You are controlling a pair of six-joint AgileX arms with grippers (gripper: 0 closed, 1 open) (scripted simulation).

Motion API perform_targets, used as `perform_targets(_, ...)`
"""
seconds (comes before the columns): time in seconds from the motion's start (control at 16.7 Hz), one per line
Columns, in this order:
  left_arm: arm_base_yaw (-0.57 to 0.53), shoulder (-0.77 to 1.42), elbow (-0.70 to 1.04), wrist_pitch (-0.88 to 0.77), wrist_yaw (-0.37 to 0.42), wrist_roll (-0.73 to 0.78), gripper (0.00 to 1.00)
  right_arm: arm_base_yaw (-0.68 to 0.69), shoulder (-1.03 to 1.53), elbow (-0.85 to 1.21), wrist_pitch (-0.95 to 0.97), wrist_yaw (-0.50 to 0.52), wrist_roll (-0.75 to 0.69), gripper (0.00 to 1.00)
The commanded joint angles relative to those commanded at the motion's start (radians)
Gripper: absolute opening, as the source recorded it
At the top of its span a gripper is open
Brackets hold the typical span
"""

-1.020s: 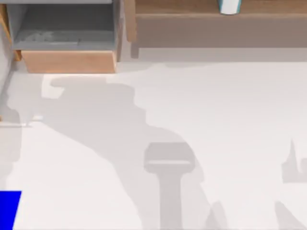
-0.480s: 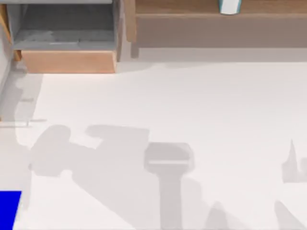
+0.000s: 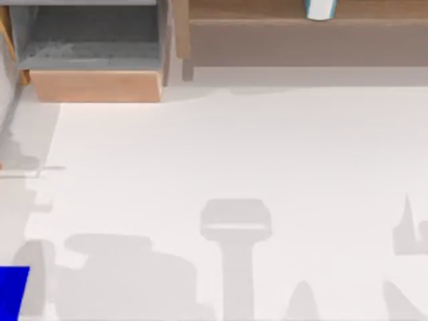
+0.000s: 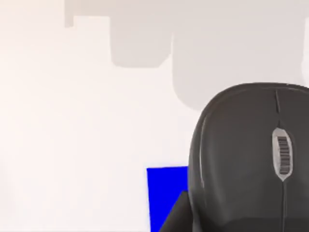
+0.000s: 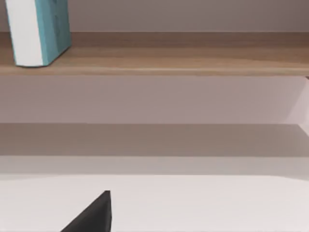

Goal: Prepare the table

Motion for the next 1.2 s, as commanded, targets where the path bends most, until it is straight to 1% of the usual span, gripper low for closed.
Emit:
perform_targets(0.3, -0.009, -0.080, -0.254, 0.061, -0.020, -0.060, 0.00, 0.000, 0.000, 0.000, 0.000, 0.000, 0.000, 1.00)
perform_targets(0.48, -0.007, -0.103, -0.340, 0.081, -0.028, -0.086, 0.00, 0.000, 0.000, 0.000, 0.000, 0.000, 0.000, 1.00)
perform_targets(0.96, -0.005, -0.102, -0.353, 0.083, -0.030, -0.089, 0.00, 0.000, 0.000, 0.000, 0.000, 0.000, 0.000, 1.00)
perform_targets(1.2, 0.020, -0.110, -0.334, 0.068, -0.038, -0.089, 0.00, 0.000, 0.000, 0.000, 0.000, 0.000, 0.000, 1.00)
